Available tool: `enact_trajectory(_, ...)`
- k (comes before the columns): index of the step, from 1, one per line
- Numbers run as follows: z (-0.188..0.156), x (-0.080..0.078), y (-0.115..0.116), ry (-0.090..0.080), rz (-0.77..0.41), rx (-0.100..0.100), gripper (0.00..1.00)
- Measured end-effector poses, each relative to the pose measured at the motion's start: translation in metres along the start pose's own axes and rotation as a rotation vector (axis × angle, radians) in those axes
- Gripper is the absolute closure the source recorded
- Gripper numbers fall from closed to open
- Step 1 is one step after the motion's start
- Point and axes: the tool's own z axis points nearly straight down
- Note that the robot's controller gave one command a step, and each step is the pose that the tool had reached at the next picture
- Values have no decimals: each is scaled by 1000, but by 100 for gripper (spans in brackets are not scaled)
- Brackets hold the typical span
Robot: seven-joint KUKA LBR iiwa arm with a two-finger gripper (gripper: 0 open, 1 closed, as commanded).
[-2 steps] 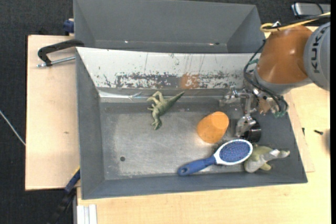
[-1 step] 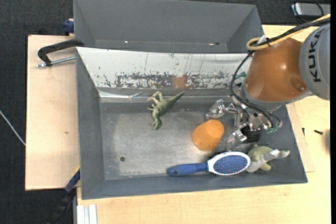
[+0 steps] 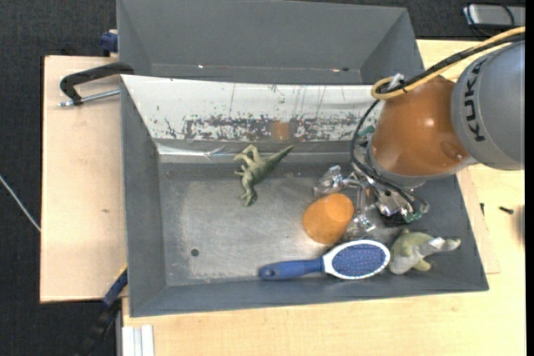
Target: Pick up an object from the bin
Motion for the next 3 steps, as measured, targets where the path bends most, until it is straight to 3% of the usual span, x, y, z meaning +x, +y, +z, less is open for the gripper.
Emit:
enact_trajectory(1,-1,1,0,3,1,-1,100)
enact_trajectory(2,-105,-9,32,18,-49,-11,100)
enact_trajectory(3,-240,-3,-60,20,-499,-13,100)
